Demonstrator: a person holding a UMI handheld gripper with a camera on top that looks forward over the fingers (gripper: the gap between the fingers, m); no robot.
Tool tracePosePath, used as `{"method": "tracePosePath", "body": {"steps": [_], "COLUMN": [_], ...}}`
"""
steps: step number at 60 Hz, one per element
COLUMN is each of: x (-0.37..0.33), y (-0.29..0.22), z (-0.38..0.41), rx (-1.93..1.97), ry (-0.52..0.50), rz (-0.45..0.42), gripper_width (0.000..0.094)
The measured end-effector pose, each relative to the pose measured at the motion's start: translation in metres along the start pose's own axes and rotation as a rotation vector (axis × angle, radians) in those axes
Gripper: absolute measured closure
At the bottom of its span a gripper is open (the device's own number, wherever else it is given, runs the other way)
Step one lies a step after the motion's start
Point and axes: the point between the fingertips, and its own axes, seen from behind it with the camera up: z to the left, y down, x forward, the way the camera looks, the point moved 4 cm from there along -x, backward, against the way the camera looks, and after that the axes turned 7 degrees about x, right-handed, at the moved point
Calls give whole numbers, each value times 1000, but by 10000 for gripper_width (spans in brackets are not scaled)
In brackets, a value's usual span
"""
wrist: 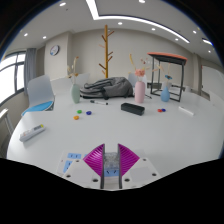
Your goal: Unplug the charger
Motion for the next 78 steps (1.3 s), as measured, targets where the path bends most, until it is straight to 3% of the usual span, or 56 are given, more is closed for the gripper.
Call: {"method": "tracePosePath", "body": {"steps": [5,20,21,25,28,31,35,40,54,63,68,70,73,78], "x": [-2,-5,-4,-26,-28,-24,-27,-26,-14,1,-3,-7,-15,-39], "y": [1,-5,-8,-83,-132,-160,-194,-200,-105,-43,-36,-36,-42,-57], "z": [-2,1,2,4,6,5,-22,-58,-162,-193,-202,-201,-197,-186], "rx": [-9,-21,-26,-36,-44,-3,2,17,-16,20,13,15,22,29], "ry": [-16,-93,-96,-101,-63,-93,-59,-16,120,174,209,211,197,182], "rz": [16,71,59,-148,-215,-188,-199,-168,55,180,201,204,206,212], "gripper_width": [873,910,911,912,914,913,912,901,889,636,201,67,113,75]}}
